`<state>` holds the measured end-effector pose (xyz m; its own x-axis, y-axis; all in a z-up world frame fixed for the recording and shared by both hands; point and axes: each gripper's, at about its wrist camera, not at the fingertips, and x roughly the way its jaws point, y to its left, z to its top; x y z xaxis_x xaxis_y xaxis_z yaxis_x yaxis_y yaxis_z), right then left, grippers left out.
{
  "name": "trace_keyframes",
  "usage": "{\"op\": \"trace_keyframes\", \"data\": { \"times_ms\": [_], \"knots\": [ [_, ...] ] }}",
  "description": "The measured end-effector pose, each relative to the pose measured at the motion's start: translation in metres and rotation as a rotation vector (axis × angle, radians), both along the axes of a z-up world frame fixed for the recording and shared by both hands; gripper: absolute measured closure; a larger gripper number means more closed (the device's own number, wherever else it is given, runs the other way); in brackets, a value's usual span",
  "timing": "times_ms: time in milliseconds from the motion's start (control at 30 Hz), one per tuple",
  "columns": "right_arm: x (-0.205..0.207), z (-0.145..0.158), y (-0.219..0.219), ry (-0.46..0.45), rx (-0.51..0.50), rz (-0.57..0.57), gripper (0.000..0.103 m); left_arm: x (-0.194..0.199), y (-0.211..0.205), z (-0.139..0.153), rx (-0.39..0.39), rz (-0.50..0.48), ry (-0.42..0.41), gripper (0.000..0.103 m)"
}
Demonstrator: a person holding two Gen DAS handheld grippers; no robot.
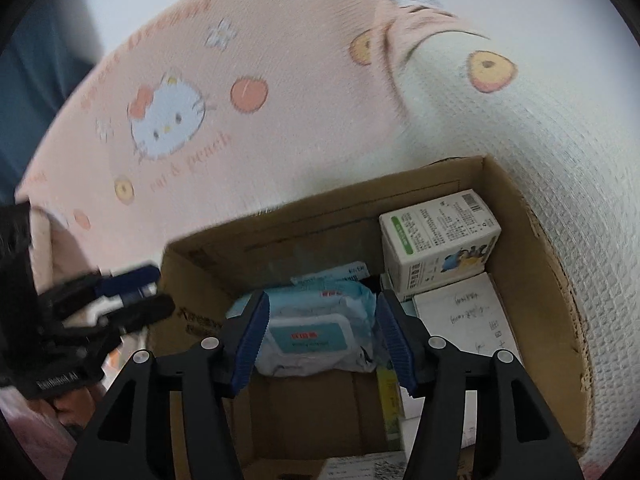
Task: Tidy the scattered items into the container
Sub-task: 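Lower the wipes pack into the box and open the right gripper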
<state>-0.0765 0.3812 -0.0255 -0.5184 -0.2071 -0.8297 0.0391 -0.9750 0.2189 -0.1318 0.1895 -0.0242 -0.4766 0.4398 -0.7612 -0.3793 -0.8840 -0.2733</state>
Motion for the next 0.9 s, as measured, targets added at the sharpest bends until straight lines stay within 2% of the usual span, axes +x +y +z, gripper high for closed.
{"op": "trace_keyframes", "data": {
  "times_ms": [67,133,167,200,267,367,433,600,767,900],
  "knots": [
    [-0.004,-0.004,-0.010,-0.023,0.071,0.022,0.049,0.000,0.004,0.002,-0.009,-0.018,0.018,0.051],
    [-0.007,-0.008,-0.014,-0.041,0.095,0.042,0.049,-0.001,0.008,0.002,-0.019,-0.034,0.017,0.051],
    [-0.009,-0.011,-0.016,-0.053,0.091,0.044,0.050,-0.004,0.011,0.000,-0.026,-0.038,-0.005,0.054],
    [-0.011,-0.013,-0.015,-0.067,0.084,0.030,0.053,-0.006,0.012,-0.002,-0.025,-0.038,-0.021,0.065],
    [-0.021,-0.023,-0.010,-0.136,0.036,-0.024,0.087,-0.015,0.016,-0.010,-0.016,-0.028,-0.084,0.080],
    [-0.036,-0.041,0.000,-0.229,-0.104,-0.096,0.089,-0.030,0.021,-0.024,0.003,-0.018,-0.177,0.090],
    [-0.044,-0.050,0.001,-0.258,-0.148,-0.111,0.089,-0.035,0.027,-0.032,-0.017,-0.026,-0.199,0.090],
    [-0.057,-0.067,-0.004,-0.250,-0.221,-0.121,0.089,-0.042,0.046,-0.042,-0.105,-0.027,-0.230,0.091],
    [-0.065,-0.100,-0.001,-0.325,-0.356,-0.160,0.089,-0.046,0.044,-0.043,-0.100,-0.003,-0.262,0.091],
    [-0.067,-0.114,-0.004,-0.333,-0.333,-0.184,0.090,-0.047,0.045,-0.043,-0.119,0.019,-0.241,0.091]
  ]
}}
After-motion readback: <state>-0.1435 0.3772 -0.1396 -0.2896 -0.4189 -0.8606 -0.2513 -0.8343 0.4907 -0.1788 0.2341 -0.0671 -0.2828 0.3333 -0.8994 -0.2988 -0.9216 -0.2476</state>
